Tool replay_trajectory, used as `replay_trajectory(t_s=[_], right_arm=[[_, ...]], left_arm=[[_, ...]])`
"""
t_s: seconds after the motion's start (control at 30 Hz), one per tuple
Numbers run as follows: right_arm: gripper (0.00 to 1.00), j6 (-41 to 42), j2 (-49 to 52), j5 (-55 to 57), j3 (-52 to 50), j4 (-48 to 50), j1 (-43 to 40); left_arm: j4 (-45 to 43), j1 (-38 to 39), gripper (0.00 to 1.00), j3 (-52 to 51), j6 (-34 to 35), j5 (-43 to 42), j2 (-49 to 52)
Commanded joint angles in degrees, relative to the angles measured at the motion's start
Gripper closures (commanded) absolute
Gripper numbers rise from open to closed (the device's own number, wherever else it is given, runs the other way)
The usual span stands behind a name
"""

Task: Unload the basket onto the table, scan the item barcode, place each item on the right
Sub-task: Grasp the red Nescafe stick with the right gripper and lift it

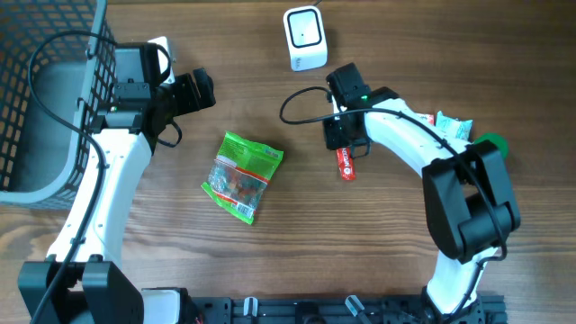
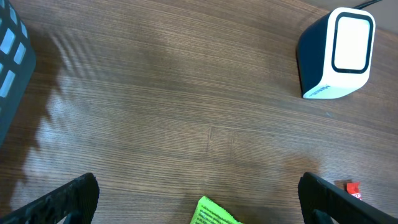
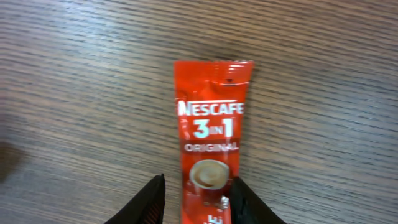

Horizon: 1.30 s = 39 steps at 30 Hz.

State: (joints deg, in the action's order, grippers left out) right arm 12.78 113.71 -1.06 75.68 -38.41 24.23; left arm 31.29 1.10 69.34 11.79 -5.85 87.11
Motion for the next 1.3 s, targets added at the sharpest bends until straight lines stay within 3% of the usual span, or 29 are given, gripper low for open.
replay_trajectory(t_s=[0.0,0.23,0.77,1.0,1.03,1.07,1.27], right_arm=[[0.69,1.0,1.2,1.7,-0.4,0.3,1.9],[0.7,0.9,1.2,10.1,-0.4,1.2,3.5],[0.73,1.8,1.2,7.7,-0.5,1.7,3.6],[0.74,2.9,1.2,7.1,-8.1,9.1,3.6],[0.8,2.8,1.2,7.1,-8.5,9.6,3.6],[0.94,2.7,1.2,7.3,-8.5,9.8,3.6],[0.96,0.7,-7.0,0.6,-5.4,7.0,2.9]], left_arm=[[-0.1,-0.3,0.0,0.0,-0.9,-0.3,0.1],[-0.1,-0.3,0.0,0.0,-0.9,-0.3,0.1],[-0.2,-0.3,0.0,0.0,-0.9,-0.3,0.1],[-0.2,-0.3,0.0,0.0,-0.9,-0.3,0.1],[-0.1,-0.3,0.0,0.0,-0.9,-0.3,0.1],[-0.2,-0.3,0.0,0.0,-0.9,-0.3,0.1],[-0.1,-0.3,0.0,0.0,-0.9,-0.3,0.1]])
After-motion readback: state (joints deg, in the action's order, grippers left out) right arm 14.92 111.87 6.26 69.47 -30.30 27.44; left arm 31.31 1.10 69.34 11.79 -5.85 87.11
